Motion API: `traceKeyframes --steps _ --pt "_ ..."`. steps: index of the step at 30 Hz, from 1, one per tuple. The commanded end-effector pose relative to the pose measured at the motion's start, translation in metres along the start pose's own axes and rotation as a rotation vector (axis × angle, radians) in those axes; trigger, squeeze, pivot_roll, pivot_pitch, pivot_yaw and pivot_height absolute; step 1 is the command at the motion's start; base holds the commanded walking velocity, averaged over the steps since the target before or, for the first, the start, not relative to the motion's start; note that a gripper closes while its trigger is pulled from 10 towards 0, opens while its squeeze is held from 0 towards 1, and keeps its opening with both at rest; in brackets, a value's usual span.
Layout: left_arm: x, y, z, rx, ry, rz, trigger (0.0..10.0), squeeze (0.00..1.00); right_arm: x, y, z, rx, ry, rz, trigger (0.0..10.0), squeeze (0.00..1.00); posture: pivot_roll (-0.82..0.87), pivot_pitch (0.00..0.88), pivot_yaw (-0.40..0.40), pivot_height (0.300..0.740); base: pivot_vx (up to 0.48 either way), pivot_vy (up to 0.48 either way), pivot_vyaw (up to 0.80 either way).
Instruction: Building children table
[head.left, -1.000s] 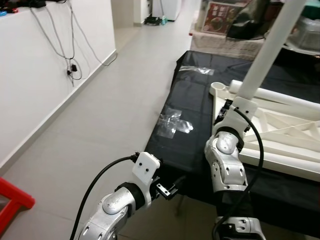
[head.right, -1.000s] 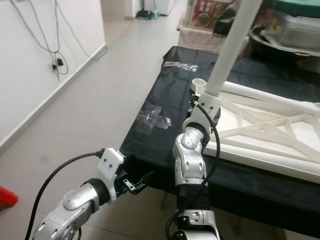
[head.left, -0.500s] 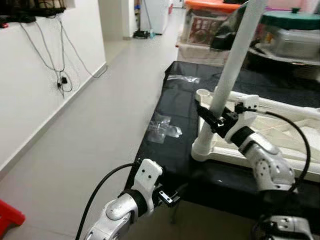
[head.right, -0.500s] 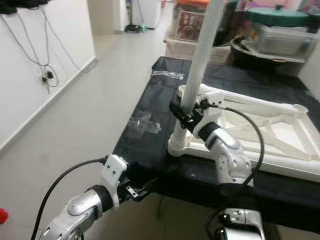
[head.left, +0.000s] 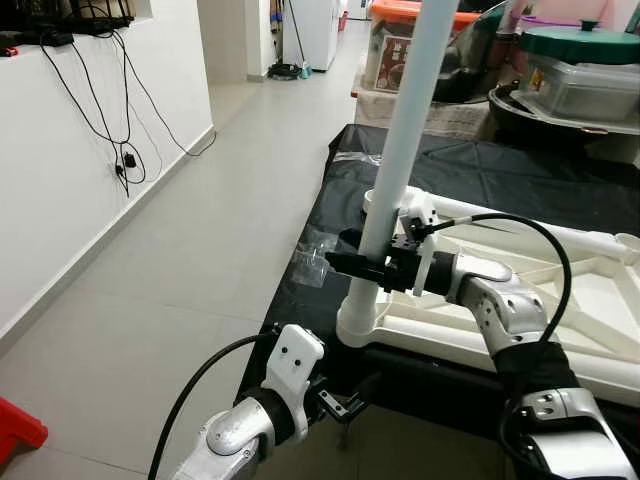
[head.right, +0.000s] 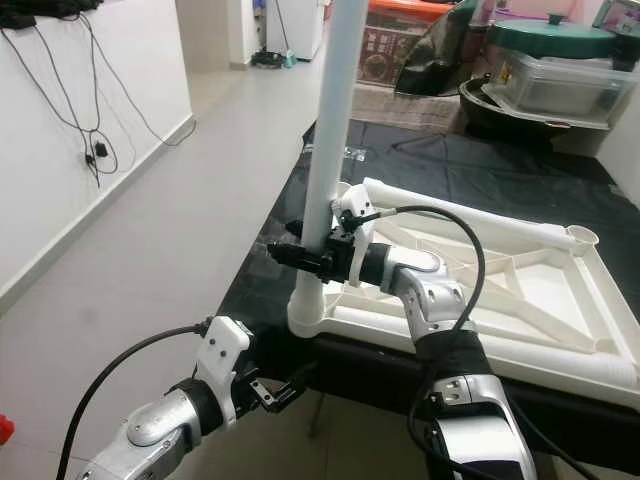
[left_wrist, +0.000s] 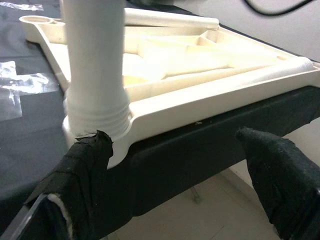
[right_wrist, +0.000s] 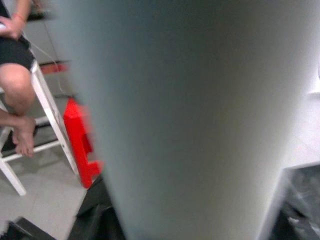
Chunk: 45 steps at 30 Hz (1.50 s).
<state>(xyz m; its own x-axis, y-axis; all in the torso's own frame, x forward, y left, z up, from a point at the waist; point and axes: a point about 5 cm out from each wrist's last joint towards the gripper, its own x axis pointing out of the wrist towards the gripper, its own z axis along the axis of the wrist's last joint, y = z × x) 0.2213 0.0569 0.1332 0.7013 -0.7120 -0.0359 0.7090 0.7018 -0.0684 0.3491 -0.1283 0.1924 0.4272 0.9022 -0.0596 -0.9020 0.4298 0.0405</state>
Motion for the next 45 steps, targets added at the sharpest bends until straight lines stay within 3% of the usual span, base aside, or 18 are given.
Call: traceKeyframes --steps 1,5,7,8,9,11,12,13,14,16,20,27,28,32,33,37,39,45 --pt "-0.002 -0.002 -0.002 -0.007 0.016 -0.003 10.0 0.0 0.009 0.003 -0.016 0.023 0.064 -0.017 0.0 0.0 0.2 0.055 -0.106 0.74 0.0 0.0 0.0" --pt "-0.003 -0.002 -0.001 -0.01 0.015 -0.001 10.0 0.0 0.005 -0.015 -0.02 0.013 -0.001 -0.364 0.0 0.0 0.18 0.06 -0.105 0.74 0.0 0.0 0.0" --pt "-0.003 -0.002 -0.001 -0.01 0.015 -0.001 10.0 0.0 0.005 -0.015 -0.02 0.013 -0.001 -0.364 0.0 0.0 0.18 0.06 -0.105 0.74 0.0 0.0 0.0" --pt "-0.002 -0.001 -0.001 -0.01 0.015 0.0 10.0 0.0 -0.001 -0.024 -0.02 0.024 -0.031 -0.549 0.0 0.0 0.18 0.058 -0.102 0.74 0.0 0.0 0.0" --pt "-0.002 -0.001 -0.001 -0.01 0.015 0.0 10.0 0.0 -0.001 -0.024 -0.02 0.024 -0.031 -0.549 0.0 0.0 0.18 0.058 -0.102 0.74 0.0 0.0 0.0" --pt "0.001 0.001 -0.001 -0.006 0.012 -0.002 10.0 0.0 -0.023 -0.029 -0.022 0.063 -0.08 -1.071 0.0 0.0 0.17 0.05 -0.094 0.74 0.0 0.0 0.0" --pt "0.001 0.001 -0.001 -0.006 0.012 -0.002 10.0 0.0 -0.023 -0.029 -0.022 0.063 -0.08 -1.071 0.0 0.0 0.17 0.05 -0.094 0.74 0.0 0.0 0.0" --pt "0.002 0.001 -0.001 -0.004 0.012 -0.003 10.0 0.0 -0.034 -0.028 -0.024 0.081 -0.084 -1.249 0.0 0.0 0.16 0.047 -0.09 0.74 0.0 0.0 0.0" --pt "0.002 0.001 -0.001 -0.004 0.012 -0.003 10.0 0.0 -0.034 -0.028 -0.024 0.081 -0.084 -1.249 0.0 0.0 0.16 0.047 -0.09 0.74 0.0 0.0 0.0" --pt "0.004 0.003 -0.001 0.0 0.011 -0.002 10.0 0.0 -0.039 -0.005 -0.03 0.139 -0.105 -1.521 0.0 0.0 0.16 0.039 -0.088 0.74 0.0 0.0 0.0" --pt "0.007 0.004 -0.001 0.003 0.012 0.001 10.0 0.0 -0.024 0.016 -0.032 0.2 -0.138 -1.632 0.0 0.0 0.16 0.037 -0.088 0.74 0.0 0.0 0.0" --pt "0.007 0.004 -0.001 0.003 0.011 0.005 10.0 0.0 -0.004 0.023 -0.032 0.23 -0.151 -1.627 0.0 0.0 0.16 0.039 -0.09 0.74 0.0 0.0 0.0" --pt "0.006 0.004 0.0 0.001 0.01 0.006 10.0 0.0 0.007 0.023 -0.029 0.221 -0.184 -1.549 10.0 1.0 0.16 0.044 -0.091 0.74 0.0 0.0 0.0" --pt "0.006 0.003 0.0 -0.003 0.011 0.006 10.0 0.0 0.015 0.019 -0.02 0.157 -0.257 -1.391 10.0 1.0 0.16 0.052 -0.093 0.74 0.0 0.0 0.0" --pt "0.006 0.003 0.0 -0.005 0.01 0.006 10.0 0.0 0.014 0.017 -0.018 0.136 -0.282 -1.326 10.0 0.0 0.16 0.052 -0.093 0.74 0.0 0.0 0.0" --pt "0.006 0.003 0.0 -0.007 0.009 0.004 10.0 0.0 0.007 0.011 -0.014 0.093 -0.306 -1.157 10.0 0.0 0.16 0.052 -0.093 0.74 0.0 0.0 0.0" --pt "0.006 0.003 0.0 -0.007 0.008 0.002 10.0 0.0 0.0 0.007 -0.018 0.069 -0.235 -0.923 10.0 0.0 0.16 0.054 -0.092 0.74 0.0 0.0 0.0" --pt "0.006 0.003 0.001 -0.007 0.007 0.002 10.0 0.0 -0.015 0.005 -0.032 0.109 -0.071 -0.511 10.0 0.0 0.16 0.056 -0.092 0.74 0.0 0.0 0.0"
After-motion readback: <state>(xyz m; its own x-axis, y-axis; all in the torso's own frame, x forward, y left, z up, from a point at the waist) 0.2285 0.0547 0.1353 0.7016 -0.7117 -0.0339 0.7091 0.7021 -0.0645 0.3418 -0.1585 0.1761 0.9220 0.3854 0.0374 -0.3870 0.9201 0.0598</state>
